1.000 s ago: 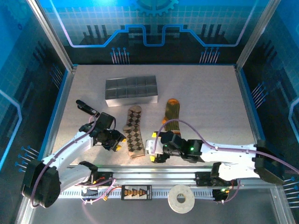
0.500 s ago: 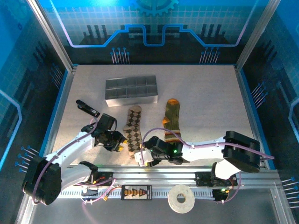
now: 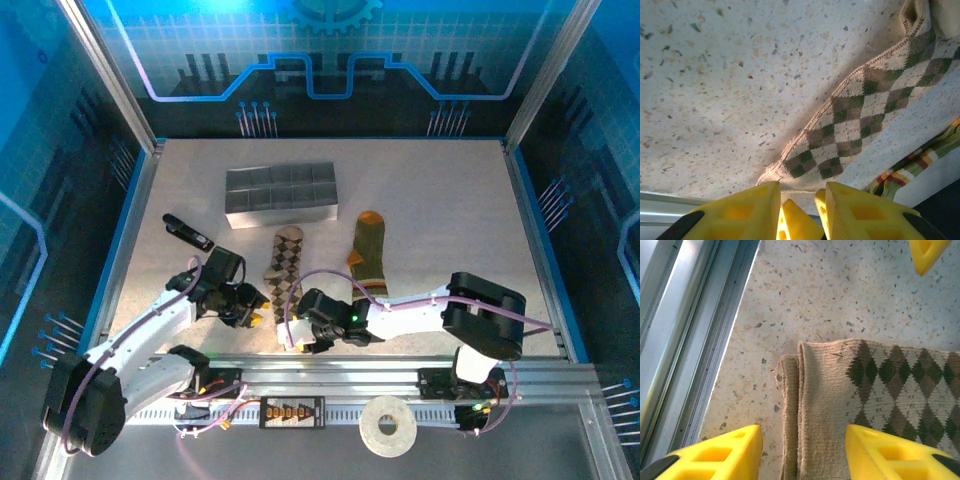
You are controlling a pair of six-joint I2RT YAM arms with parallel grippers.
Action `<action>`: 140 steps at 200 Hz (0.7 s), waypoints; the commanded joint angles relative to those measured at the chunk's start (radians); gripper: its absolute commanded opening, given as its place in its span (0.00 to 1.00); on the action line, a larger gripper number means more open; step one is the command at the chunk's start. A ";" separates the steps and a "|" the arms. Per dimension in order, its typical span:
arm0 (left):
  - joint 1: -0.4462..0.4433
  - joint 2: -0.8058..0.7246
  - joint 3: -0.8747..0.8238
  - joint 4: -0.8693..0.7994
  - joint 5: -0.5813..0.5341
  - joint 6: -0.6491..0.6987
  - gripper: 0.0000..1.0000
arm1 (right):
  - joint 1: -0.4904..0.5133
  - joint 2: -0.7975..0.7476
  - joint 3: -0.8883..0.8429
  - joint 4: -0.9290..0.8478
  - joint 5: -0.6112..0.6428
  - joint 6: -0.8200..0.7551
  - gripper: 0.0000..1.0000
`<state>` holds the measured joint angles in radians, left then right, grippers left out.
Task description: Roll the socks
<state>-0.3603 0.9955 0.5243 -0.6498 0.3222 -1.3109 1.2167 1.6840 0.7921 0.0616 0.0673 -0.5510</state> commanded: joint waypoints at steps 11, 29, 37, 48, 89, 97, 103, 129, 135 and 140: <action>-0.006 -0.042 -0.010 -0.078 0.006 -0.017 0.30 | -0.028 0.029 0.037 -0.057 -0.028 0.055 0.46; -0.006 -0.060 -0.010 -0.093 0.008 -0.018 0.30 | -0.029 0.043 0.046 -0.080 -0.023 0.056 0.44; -0.006 -0.066 -0.010 -0.099 0.008 -0.021 0.30 | -0.030 0.052 0.050 -0.087 -0.016 0.058 0.43; -0.006 -0.075 -0.010 -0.106 0.010 -0.025 0.30 | -0.031 0.065 0.054 -0.094 -0.014 0.063 0.42; -0.006 -0.101 -0.012 -0.116 0.015 -0.044 0.30 | -0.032 0.128 0.117 -0.130 0.005 0.102 0.34; -0.006 -0.104 -0.012 -0.119 0.015 -0.047 0.30 | -0.034 0.136 0.128 -0.136 0.002 0.109 0.32; -0.005 -0.105 -0.012 -0.122 0.015 -0.049 0.30 | -0.034 0.145 0.135 -0.139 0.003 0.116 0.31; -0.004 -0.115 -0.012 -0.123 0.013 -0.059 0.30 | -0.034 0.170 0.169 -0.162 -0.003 0.156 0.23; -0.003 -0.116 -0.012 -0.123 0.011 -0.060 0.30 | -0.036 0.175 0.178 -0.167 -0.011 0.167 0.20; -0.001 -0.118 -0.012 -0.125 0.011 -0.060 0.30 | -0.036 0.178 0.185 -0.172 -0.017 0.175 0.19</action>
<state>-0.3603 0.8940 0.5243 -0.7326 0.3225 -1.3430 1.1919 1.7847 0.9424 -0.1226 0.0311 -0.4328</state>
